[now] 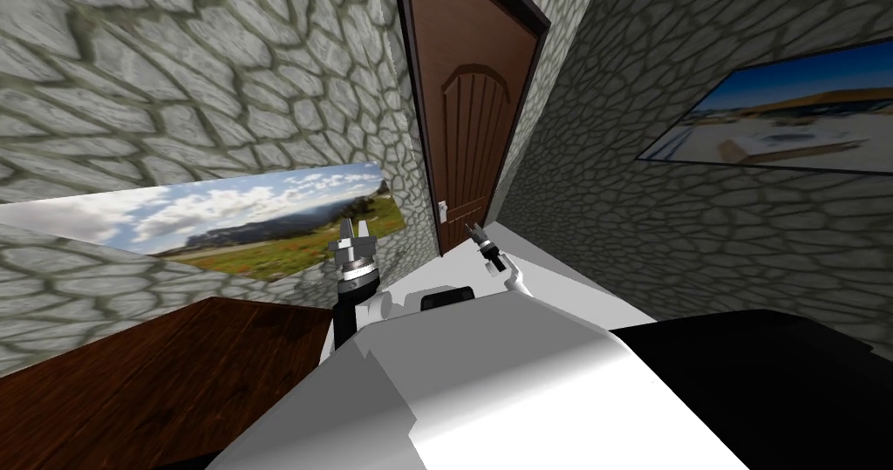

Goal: Pull the door open

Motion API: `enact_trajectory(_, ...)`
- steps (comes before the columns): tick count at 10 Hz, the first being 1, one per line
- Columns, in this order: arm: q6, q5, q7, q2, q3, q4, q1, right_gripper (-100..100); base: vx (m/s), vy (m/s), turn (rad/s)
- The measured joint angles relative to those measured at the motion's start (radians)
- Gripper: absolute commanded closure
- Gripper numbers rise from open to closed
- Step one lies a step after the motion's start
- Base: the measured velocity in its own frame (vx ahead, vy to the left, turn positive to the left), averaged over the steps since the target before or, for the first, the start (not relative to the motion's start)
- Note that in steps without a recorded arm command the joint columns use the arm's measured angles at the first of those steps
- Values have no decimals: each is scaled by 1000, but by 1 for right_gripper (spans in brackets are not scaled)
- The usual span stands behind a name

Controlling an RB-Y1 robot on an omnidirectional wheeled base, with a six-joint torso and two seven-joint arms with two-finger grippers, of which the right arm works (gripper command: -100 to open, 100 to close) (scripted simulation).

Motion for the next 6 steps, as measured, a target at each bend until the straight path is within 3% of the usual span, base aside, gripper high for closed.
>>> enact_trajectory(6, 10, 81, 104, -31, 11, 112, -61, -100, 118, 20, 51)
